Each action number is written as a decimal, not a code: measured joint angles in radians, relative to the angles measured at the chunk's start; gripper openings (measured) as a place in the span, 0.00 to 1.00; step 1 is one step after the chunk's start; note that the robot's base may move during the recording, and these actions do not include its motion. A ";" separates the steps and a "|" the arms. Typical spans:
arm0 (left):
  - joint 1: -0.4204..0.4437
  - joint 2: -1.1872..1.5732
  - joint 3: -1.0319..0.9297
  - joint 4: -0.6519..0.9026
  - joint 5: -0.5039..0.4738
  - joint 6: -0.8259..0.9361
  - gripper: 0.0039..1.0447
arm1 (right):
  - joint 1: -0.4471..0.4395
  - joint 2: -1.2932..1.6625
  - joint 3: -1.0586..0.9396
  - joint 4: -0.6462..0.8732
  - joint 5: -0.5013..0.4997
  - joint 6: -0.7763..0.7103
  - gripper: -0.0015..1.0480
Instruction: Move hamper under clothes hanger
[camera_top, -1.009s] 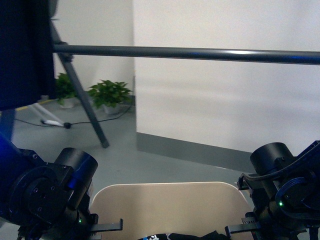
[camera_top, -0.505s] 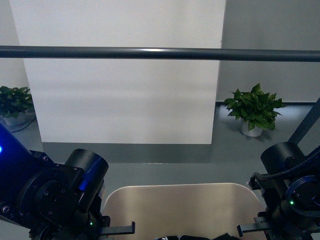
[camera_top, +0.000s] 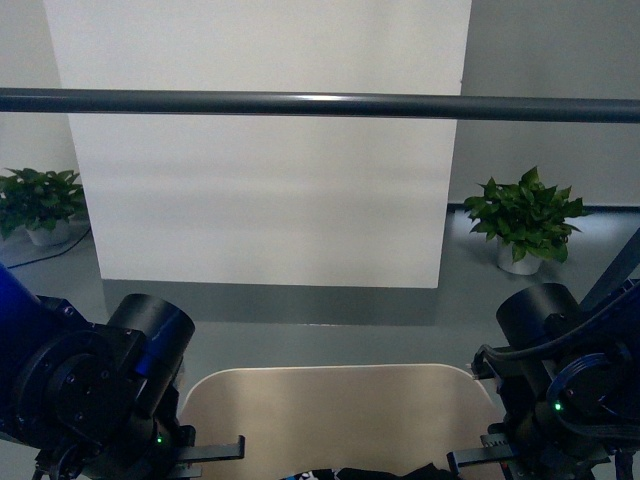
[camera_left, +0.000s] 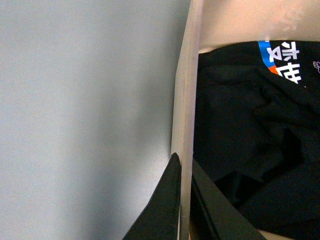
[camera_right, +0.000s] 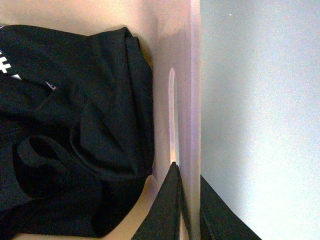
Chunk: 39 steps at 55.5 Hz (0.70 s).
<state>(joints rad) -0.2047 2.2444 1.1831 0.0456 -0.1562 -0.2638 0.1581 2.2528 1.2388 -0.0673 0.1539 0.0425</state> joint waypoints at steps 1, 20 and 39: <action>-0.002 0.000 0.000 0.000 0.001 0.000 0.04 | -0.002 0.000 0.000 0.000 0.003 0.000 0.03; -0.005 0.000 0.000 0.000 -0.002 0.000 0.04 | -0.004 0.000 0.000 0.000 0.002 0.001 0.03; -0.012 0.004 0.069 -0.183 -0.063 0.082 0.04 | 0.009 0.005 0.025 -0.071 -0.027 0.339 0.03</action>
<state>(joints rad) -0.2165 2.2482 1.2526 -0.1371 -0.2188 -0.1822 0.1669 2.2574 1.2636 -0.1387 0.1272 0.3817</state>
